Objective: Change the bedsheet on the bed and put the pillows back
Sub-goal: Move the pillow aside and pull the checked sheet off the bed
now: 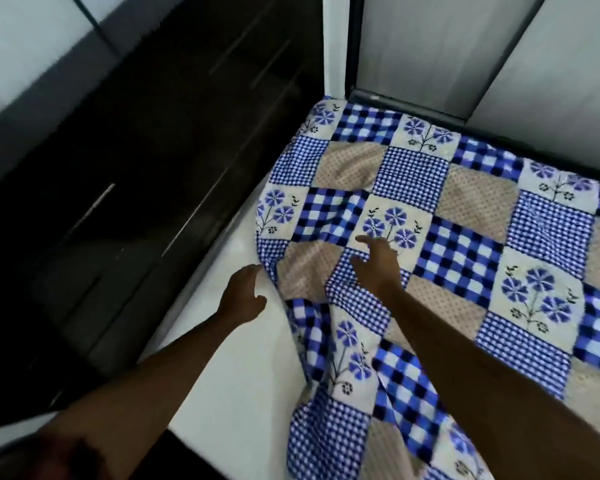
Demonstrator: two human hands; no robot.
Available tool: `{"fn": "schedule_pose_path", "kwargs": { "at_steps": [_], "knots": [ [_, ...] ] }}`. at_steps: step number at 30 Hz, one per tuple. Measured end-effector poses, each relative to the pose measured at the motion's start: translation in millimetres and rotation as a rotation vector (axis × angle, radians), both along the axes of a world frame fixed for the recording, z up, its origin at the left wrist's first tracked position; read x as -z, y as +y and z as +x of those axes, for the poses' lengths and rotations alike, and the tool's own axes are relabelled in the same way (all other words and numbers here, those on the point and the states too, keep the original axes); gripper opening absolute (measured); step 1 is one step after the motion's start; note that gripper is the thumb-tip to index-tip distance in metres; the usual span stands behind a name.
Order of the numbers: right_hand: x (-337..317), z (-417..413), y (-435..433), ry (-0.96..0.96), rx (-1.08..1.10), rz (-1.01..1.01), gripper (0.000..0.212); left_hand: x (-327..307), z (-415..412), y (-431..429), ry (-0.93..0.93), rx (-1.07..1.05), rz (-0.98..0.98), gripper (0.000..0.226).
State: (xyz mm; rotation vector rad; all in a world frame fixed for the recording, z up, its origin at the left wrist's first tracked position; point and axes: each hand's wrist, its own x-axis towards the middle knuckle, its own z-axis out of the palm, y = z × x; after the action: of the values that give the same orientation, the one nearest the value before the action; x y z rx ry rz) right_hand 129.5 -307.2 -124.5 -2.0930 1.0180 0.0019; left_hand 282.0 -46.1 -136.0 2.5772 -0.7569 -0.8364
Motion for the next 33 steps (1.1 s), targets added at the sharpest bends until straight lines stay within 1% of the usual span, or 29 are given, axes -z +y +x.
{"fn": "schedule_pose_path", "kwargs": {
  "at_steps": [2,5,6,7,8,9,10,11,12,13,16,20,22,24,26,28,30,32,33],
  "knots": [
    [13,31,-21,0.011,-0.034,-0.077,0.052,18,37,-15,0.009,0.056,-0.015,0.090],
    [29,76,-55,0.065,-0.108,-0.129,0.069,36,82,-46,0.016,0.164,-0.070,0.132],
    [29,91,-66,0.085,-0.145,-0.138,0.074,38,93,-57,0.012,0.219,-0.053,0.141],
    [34,106,-76,0.104,-0.180,-0.149,0.079,35,101,-69,0.021,0.281,-0.029,0.143],
    [36,119,-86,0.123,-0.203,-0.157,0.081,35,107,-81,0.038,0.302,-0.027,0.137],
    [38,132,-94,0.135,-0.222,-0.166,0.082,40,115,-90,0.056,0.272,-0.056,0.127],
    [42,143,-101,0.135,-0.240,-0.172,0.082,43,123,-96,0.090,0.211,-0.121,0.116],
    [44,152,-106,0.130,-0.250,-0.179,0.082,46,129,-101,0.117,0.152,-0.187,0.110],
    [45,162,-111,0.126,-0.248,-0.194,0.081,53,139,-107,0.113,0.106,-0.218,0.111],
    [48,172,-118,0.128,-0.241,-0.210,0.081,58,149,-113,0.099,0.108,-0.199,0.115],
    [52,189,-135,0.193,-0.229,-0.259,0.082,75,158,-123,-0.069,0.266,0.020,0.124],
    [65,210,-147,0.209,-0.181,-0.240,0.078,86,159,-121,-0.119,0.306,0.033,0.129],
    [70,215,-150,0.192,-0.162,-0.224,0.071,92,162,-123,-0.146,0.312,0.045,0.128],
    [74,213,-153,0.156,-0.109,-0.165,0.060,95,164,-126,-0.145,0.323,0.061,0.128],
    [74,212,-154,0.085,-0.053,-0.157,0.043,98,165,-125,-0.167,0.342,0.081,0.124],
    [73,209,-157,0.039,-0.023,-0.181,0.027,98,168,-125,-0.141,0.320,0.068,0.119],
    [73,202,-160,-0.003,-0.004,-0.194,0.020,99,167,-125,-0.138,0.291,0.025,0.115],
    [74,194,-161,-0.021,0.035,-0.128,0.017,99,168,-125,-0.131,0.256,-0.007,0.111],
    [74,187,-160,-0.032,0.047,-0.091,0.020,101,170,-124,-0.117,0.250,-0.015,0.109]
  ]
}}
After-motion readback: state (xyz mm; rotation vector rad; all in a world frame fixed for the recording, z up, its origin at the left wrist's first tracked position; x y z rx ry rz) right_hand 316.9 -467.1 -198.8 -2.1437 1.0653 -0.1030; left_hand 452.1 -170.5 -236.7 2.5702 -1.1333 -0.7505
